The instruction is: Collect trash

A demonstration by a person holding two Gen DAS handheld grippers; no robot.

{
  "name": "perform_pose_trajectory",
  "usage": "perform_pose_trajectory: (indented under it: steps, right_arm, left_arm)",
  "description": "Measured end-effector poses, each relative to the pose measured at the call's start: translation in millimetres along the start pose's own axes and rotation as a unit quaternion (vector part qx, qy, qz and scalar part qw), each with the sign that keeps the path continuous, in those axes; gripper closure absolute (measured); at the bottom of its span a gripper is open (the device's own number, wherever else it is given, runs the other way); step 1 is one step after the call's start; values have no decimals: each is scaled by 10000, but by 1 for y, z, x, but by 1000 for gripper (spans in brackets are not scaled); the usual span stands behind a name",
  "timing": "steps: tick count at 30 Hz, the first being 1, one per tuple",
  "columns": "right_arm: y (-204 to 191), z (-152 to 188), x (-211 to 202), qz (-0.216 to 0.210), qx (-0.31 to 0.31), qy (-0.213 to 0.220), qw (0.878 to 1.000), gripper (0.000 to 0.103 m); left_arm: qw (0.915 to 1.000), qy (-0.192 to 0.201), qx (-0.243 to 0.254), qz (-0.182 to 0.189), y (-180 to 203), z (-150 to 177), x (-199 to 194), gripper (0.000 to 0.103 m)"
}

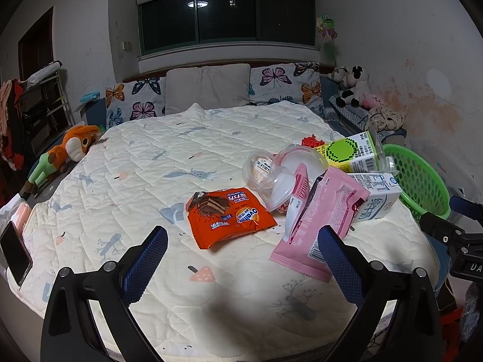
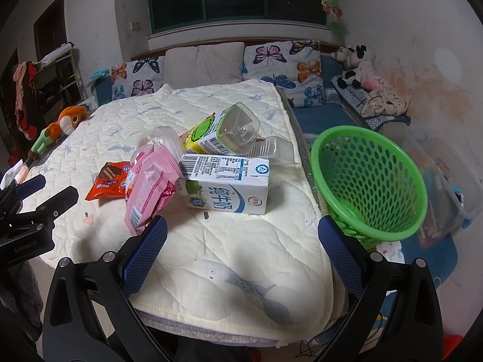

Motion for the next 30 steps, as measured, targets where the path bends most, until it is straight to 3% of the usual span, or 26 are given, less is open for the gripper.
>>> perform_pose_trajectory:
  steps: [25, 30]
  right_arm:
    - [-6, -11, 9, -79, -152, -36, 9998, 5]
    - [-4, -19, 13, -77, -180, -44, 9998, 6]
  left_arm:
    - [9999, -94, -40, -28, -13, -5, 11, 6]
    - [9998, -154, 32, 117, -13, -6, 14, 6]
Point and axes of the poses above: each gripper's, at about its wrist camera, not at the fingertips, and x roughly the way its jaws point, y to its right, z to its underside, the point moved 2 cm from there along x, roughly the way its jaws point, and after that the axes turned 6 degrees about -y, right-handed, at the moved point
